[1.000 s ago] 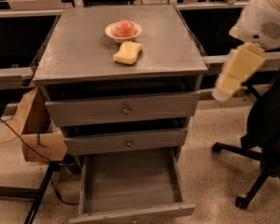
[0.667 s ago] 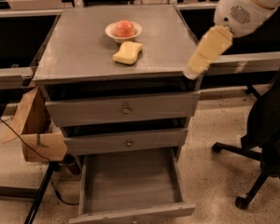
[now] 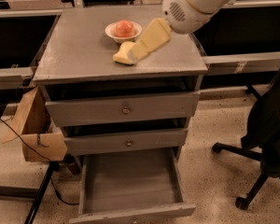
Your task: Place sponge into bottom drawer
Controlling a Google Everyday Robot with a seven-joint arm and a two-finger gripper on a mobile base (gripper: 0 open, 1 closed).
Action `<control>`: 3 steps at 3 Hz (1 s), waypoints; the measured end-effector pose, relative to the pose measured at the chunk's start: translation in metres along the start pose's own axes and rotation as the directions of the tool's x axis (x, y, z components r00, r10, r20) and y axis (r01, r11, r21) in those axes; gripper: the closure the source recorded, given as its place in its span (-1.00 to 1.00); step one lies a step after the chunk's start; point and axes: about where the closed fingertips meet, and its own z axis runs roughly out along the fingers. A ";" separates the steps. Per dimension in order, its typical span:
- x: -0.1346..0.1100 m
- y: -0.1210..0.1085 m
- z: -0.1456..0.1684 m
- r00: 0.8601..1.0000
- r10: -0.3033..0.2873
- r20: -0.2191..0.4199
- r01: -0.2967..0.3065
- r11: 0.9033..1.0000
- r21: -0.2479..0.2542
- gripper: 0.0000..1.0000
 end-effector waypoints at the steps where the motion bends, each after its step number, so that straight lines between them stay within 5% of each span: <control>1: -0.005 0.000 -0.001 0.996 0.086 0.017 -0.086 0.996 0.007 -1.00; 3: -0.006 -0.002 -0.003 0.992 0.120 0.045 -0.120 0.993 -0.002 -1.00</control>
Offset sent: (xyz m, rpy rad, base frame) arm 0.0032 0.0033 0.0032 0.0502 0.0116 -0.0709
